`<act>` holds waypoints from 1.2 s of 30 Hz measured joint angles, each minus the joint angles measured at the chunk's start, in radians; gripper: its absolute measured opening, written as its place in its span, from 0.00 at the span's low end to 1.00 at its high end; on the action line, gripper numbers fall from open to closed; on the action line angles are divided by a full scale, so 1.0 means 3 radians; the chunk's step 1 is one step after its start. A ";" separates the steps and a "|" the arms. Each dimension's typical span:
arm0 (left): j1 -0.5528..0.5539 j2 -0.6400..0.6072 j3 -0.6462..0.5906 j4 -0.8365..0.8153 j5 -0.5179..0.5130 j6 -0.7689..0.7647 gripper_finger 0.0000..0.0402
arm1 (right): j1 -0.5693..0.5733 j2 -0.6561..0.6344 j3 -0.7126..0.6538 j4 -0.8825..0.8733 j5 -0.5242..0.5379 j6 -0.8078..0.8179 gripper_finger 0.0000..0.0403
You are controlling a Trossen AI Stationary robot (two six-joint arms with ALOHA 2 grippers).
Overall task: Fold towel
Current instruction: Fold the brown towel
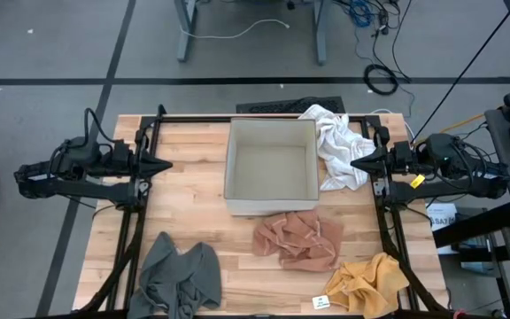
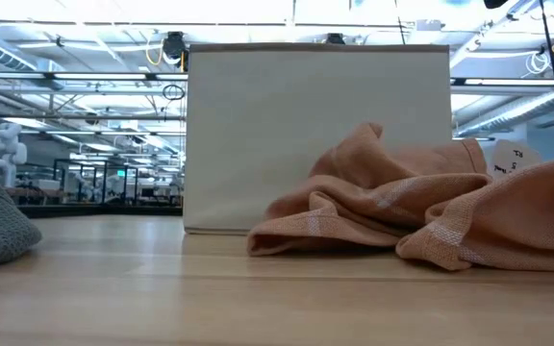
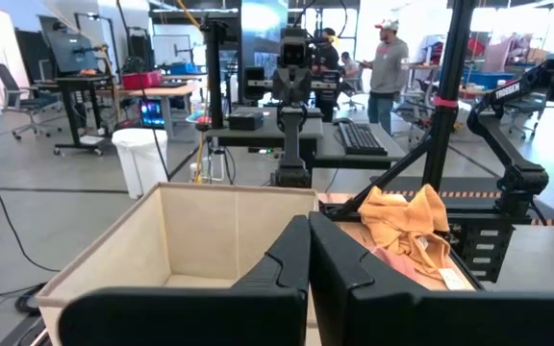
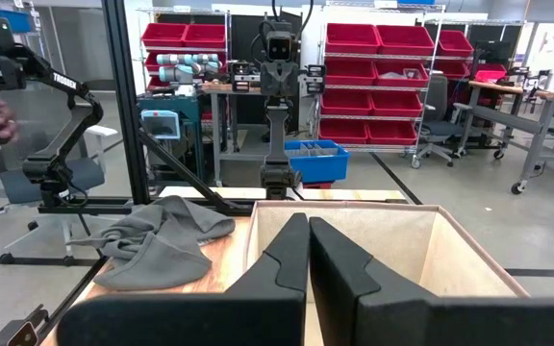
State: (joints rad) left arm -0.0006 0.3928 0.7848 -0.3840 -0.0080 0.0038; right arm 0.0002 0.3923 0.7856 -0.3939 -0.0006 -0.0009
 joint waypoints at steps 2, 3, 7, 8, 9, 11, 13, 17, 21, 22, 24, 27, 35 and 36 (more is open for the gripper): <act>0.0001 0.0002 0.0000 0.0030 -0.0018 -0.0001 0.01 | -0.0001 -0.0001 0.0000 -0.0001 0.0000 0.0001 0.00; 0.0001 0.0003 -0.0001 0.0051 -0.0020 -0.0001 0.01 | -0.0001 -0.0001 0.0000 0.0000 0.0000 0.0000 0.00; 0.0000 0.0004 -0.0001 0.0119 -0.0026 -0.0001 0.01 | -0.0001 -0.0001 0.0001 0.0000 0.0000 0.0001 0.00; 0.0000 0.0004 -0.0001 0.0118 -0.0026 -0.0001 0.01 | -0.0001 -0.0001 0.0001 0.0000 0.0000 0.0001 0.00; 0.0000 0.0004 -0.0001 0.0116 -0.0027 -0.0001 0.01 | 0.0000 0.0000 0.0001 -0.0001 0.0000 0.0001 0.00; 0.0001 0.0004 -0.0001 0.0116 -0.0027 -0.0001 0.01 | 0.0000 0.0000 0.0000 0.0000 -0.0001 0.0001 0.00; 0.0000 0.0018 -0.0001 0.0159 -0.0028 0.0032 0.01 | -0.0001 0.0000 0.0001 -0.0001 0.0000 0.0001 0.00; 0.0001 0.0126 -0.0001 0.0384 -0.0033 0.0181 0.01 | -0.0001 -0.0001 0.0001 0.0000 -0.0001 0.0001 0.00; 0.0000 0.0448 -0.0001 0.1436 -0.0031 0.0580 0.01 | -0.0001 0.0000 0.0001 -0.0001 0.0000 0.0000 0.00; 0.0000 0.0546 -0.0001 0.1793 -0.0014 0.0674 0.01 | -0.0001 0.0000 0.0001 0.0000 -0.0001 0.0000 0.00; 0.0000 0.0755 -0.0001 0.2497 0.0042 0.0810 0.01 | -0.0001 0.0000 0.0001 0.0000 -0.0001 0.0000 0.00; 0.0000 0.1036 -0.0001 0.3472 0.0111 0.1012 0.01 | -0.0001 0.0000 0.0001 0.0000 0.0000 0.0001 0.00; -0.0024 0.1243 0.0285 0.3911 0.0227 0.1474 0.11 | -0.0001 -0.0001 0.0001 0.0000 -0.0001 0.0001 0.00; -0.0061 0.1241 0.0357 0.3850 0.0227 0.1475 0.13 | -0.0001 -0.0001 0.0001 0.0000 0.0000 0.0000 0.00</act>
State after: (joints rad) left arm -0.0187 0.7652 0.8920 0.7708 0.0600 0.4463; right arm -0.0002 0.3921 0.7860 -0.3940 -0.0006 -0.0009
